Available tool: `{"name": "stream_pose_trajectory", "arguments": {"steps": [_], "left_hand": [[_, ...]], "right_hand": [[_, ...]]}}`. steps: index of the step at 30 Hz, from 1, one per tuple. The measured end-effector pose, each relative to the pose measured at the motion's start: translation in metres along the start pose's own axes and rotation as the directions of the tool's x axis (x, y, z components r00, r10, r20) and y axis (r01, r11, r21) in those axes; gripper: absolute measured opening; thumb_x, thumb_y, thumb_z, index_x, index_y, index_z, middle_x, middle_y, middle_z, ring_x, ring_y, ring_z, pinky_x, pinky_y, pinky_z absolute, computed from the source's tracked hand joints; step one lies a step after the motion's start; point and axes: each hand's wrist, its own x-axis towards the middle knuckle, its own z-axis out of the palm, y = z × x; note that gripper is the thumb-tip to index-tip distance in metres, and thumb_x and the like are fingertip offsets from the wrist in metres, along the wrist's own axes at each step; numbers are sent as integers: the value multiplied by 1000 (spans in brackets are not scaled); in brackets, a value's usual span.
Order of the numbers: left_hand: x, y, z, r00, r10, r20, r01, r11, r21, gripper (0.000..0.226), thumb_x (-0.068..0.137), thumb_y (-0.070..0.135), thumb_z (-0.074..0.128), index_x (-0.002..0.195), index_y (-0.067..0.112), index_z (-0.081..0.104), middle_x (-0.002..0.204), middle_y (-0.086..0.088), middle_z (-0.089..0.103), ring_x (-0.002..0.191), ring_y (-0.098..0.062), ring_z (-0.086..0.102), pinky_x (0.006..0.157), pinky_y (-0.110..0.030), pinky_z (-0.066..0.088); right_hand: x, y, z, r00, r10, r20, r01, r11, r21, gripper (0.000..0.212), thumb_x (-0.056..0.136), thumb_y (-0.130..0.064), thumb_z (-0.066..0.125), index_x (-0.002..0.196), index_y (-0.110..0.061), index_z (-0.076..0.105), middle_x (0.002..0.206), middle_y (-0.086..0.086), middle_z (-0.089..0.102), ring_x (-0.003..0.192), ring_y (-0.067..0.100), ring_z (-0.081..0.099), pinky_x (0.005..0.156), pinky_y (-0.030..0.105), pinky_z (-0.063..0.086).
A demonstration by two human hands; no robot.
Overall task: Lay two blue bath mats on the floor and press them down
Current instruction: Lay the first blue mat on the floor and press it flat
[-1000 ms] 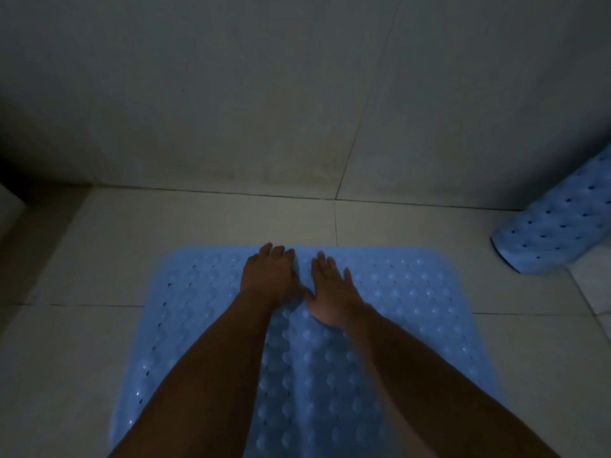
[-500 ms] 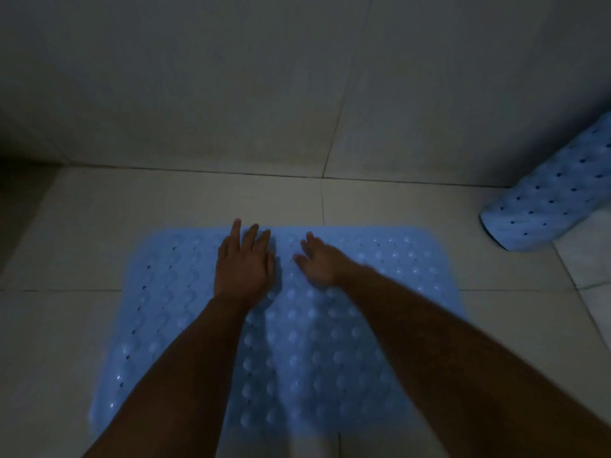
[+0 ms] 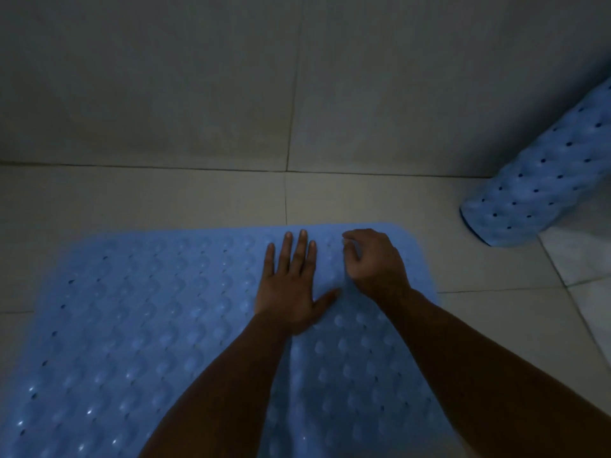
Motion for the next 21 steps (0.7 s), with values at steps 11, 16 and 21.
{"name": "stream_pose_trajectory", "arguments": {"steps": [11, 16, 21], "left_hand": [[47, 9, -95, 944, -18, 330, 8, 1000, 30, 49, 97, 43, 43, 136, 16, 54, 148, -8, 48, 136, -33, 43, 107, -51, 37], [30, 3, -92, 991, -59, 124, 62, 998, -22, 60, 96, 39, 48, 151, 16, 40, 159, -6, 37, 152, -31, 21, 116, -49, 29], [15, -10, -57, 995, -77, -71, 74, 996, -41, 68, 92, 43, 24, 151, 14, 43, 160, -8, 40, 154, -36, 21, 114, -54, 34]], "right_hand": [[1, 0, -25, 931, -16, 365, 86, 981, -175, 58, 104, -47, 33, 154, -19, 35, 165, 2, 25, 154, 20, 17, 124, 46, 19], [-23, -8, 17, 910, -20, 414, 130, 962, -240, 81, 96, -62, 11, 160, -13, 6, 168, 7, -10, 156, 24, -6, 124, 52, -5], [-38, 1, 42, 975, -98, 200, 161, 929, -332, 89, 95, -73, 7, 160, -12, 7, 169, 9, -6, 156, 24, -7, 124, 55, 0]]}}
